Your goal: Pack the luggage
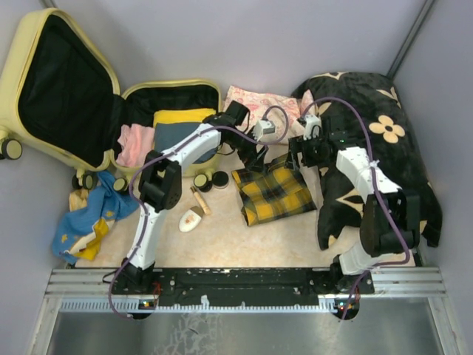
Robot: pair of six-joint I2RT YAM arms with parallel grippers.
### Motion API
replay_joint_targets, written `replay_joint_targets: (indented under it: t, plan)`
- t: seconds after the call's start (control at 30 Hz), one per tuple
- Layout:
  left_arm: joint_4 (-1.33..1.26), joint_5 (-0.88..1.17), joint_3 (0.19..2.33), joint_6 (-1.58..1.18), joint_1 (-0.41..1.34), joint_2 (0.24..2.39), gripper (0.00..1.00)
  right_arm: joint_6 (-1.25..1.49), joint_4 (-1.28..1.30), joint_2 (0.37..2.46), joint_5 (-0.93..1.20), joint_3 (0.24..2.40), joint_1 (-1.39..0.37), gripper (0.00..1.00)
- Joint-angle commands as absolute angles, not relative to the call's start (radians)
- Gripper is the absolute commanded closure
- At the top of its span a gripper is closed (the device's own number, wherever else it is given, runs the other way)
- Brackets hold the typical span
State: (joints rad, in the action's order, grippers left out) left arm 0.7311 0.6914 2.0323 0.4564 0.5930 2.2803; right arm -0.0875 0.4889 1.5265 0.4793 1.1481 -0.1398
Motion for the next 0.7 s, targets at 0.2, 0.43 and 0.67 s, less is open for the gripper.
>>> replay_joint_targets:
  t: [0.2,0.43,0.67]
  plan:
    - [0.712,0.725,2.095,0.398,0.586,2.405,0.0,-0.125,0.503,1.75,0.463,1.211,-0.109,0.34]
    - [0.685,0.87,2.112,0.328,0.554,2.485,0.0,-0.104,0.439,1.839,0.442,1.209,-0.109,0.46]
    - [0.673,0.909,2.136,0.267,0.534,2.549,0.0,-0.102,0.422,1.907,0.43,1.23,-0.109,0.5]
